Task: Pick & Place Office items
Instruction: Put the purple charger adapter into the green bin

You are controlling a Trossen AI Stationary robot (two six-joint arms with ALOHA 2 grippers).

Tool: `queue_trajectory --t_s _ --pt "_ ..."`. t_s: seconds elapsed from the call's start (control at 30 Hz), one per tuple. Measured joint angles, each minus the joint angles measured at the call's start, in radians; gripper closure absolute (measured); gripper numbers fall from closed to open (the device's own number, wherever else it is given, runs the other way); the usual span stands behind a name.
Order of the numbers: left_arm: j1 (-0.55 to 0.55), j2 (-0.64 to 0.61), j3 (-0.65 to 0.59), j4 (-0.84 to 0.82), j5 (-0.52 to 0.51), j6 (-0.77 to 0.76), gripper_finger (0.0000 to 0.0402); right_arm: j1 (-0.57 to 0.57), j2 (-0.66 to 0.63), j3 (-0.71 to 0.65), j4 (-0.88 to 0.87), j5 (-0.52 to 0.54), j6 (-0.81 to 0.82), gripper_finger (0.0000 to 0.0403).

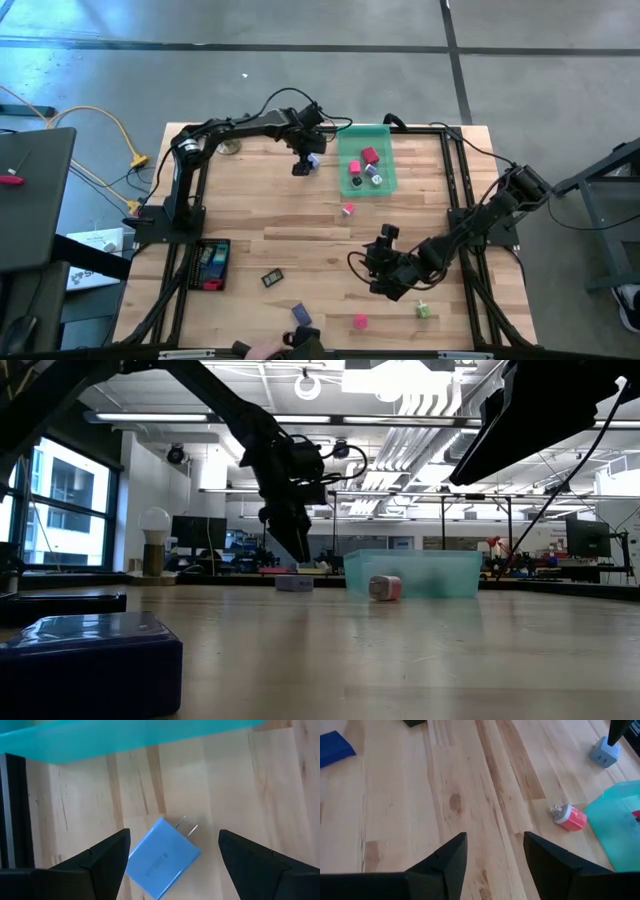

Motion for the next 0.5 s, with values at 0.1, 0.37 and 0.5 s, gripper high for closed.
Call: queue_trajectory --t_s 0.1,0.37,0.5 --pt "-0.012 0.0 0.0 0.0 0.0 -0.003 0.0105 0.0 0.0 0.0 -0.005 0.0 0.001 0.022" --pt "-0.028 0.0 0.0 0.001 -0.087 -0.137 0.0105 0.0 0.0 0.0 -0.005 0.001 -0.012 0.022" --pt "-0.027 0.0 0.0 0.001 -0.058 -0.148 0.0105 0.0 0.0 0.0 -0.005 0.002 -0.014 0.022"
